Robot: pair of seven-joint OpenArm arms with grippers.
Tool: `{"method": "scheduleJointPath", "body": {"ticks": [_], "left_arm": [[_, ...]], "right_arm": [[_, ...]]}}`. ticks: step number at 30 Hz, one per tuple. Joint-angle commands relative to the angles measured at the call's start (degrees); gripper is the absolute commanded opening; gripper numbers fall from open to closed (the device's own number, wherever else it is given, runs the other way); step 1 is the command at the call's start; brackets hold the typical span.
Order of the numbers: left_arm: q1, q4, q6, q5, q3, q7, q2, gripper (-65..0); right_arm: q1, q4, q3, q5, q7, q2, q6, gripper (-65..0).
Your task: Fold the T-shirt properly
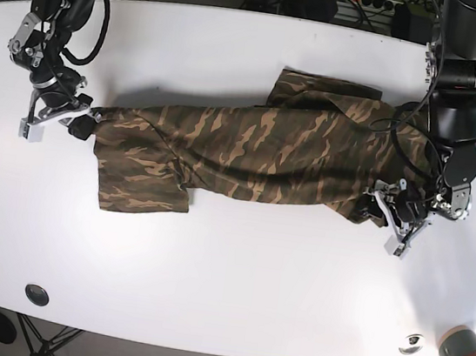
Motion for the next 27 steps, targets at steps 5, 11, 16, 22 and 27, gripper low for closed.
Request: {"method": "scheduleJointPath", "body": {"ticks": [5, 11, 16, 22, 27], "left_arm": [[0.27, -0.02, -0.11, 1.77, -0.05, 3.96, -0.33, -42.6], [0.35, 0.16, 0.33, 1.86, -0.05, 3.79, -0.50, -65.0], [0.09, 0.33, 0.42, 1.77, -1.45, 3.79, -0.68, -65.0], [0.00, 6.93, 1.21, 1.95, -5.85, 4.05, -0.68, -65.0], [0.35, 15.80, 6.84, 1.95, -5.85, 4.31, -0.76, -65.0]], "right_arm": [[0.87, 1.12, 0.23, 1.07, 1.26, 0.72, 0.41, -62.9], [0.87, 1.12, 0.23, 1.07, 1.26, 0.72, 0.41, -62.9], [1.13, 1.12, 0.23, 1.07, 1.26, 0.72, 0.41, -62.9], [4.12, 1.12, 0.14, 0.54, 1.26, 1.43, 0.41, -62.9], [7.99, 0.77, 0.14, 0.54, 1.26, 3.27, 0.32, -62.9]]}}
